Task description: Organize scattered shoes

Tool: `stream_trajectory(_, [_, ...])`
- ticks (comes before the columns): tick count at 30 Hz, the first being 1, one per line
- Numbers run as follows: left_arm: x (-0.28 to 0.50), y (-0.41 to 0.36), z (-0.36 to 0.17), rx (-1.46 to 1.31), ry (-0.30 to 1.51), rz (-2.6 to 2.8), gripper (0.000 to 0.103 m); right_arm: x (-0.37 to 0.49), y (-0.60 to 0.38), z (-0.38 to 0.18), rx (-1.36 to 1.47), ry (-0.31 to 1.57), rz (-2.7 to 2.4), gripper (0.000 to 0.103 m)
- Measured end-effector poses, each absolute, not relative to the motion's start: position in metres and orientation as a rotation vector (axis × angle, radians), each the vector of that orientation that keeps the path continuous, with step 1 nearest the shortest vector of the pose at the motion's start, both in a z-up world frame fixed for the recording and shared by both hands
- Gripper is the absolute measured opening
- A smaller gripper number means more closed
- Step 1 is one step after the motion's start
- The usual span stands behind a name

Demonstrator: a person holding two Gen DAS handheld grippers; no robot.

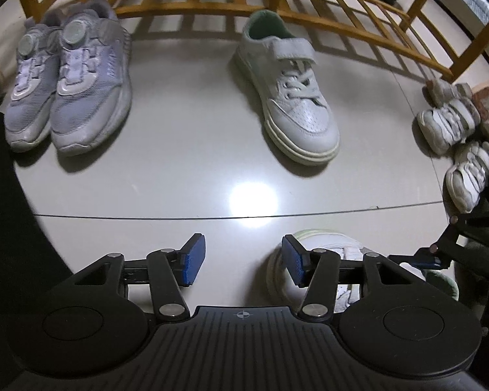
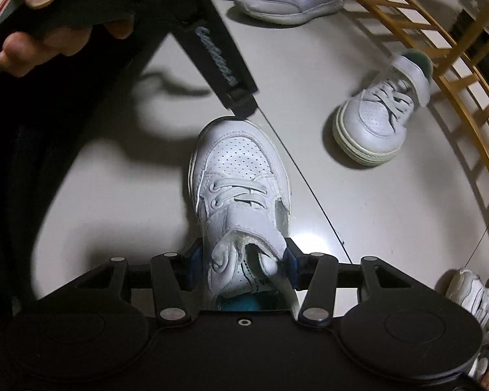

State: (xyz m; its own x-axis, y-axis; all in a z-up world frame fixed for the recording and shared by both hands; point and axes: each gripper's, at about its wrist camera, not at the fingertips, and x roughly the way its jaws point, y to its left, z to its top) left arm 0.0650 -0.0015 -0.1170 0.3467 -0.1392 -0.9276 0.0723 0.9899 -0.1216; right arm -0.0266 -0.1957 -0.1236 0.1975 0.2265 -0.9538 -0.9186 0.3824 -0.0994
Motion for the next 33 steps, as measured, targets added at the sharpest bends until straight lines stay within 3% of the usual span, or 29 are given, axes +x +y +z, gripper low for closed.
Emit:
stream_trajectory(4, [0.068,-0.010,-0.121,-0.045,1.217,-0.153,0.053,-0.034,-0.193,-0.124,-0.801,1.062,0.936,0.056])
stream_trajectory(6, [0.069,-0.012,-0.122,-0.043,1.217,-0.163,0.053,-0.035,-0.192,-0.125,-0.779,1.079,0.930,0.065])
stream_trajectory(13, [0.072,-0.015,-0.124,-0.047,1.211,-0.175,0.053,-0.043,-0.193,-0.122,-0.723,1.116,0.881,0.076])
stream_trajectory(26, [0.058,-0.007,-0.117,-0.046,1.245,-0.161,0.053,-0.033,-0.220,-0.103,-0.575,1.183,0.832,0.076])
stream_trajectory(33, [0.054,-0.007,-0.120,-0.070,1.259,-0.154,0.050,-0.024,-0.221,-0.122,-0.531,1.242,0.809,0.070])
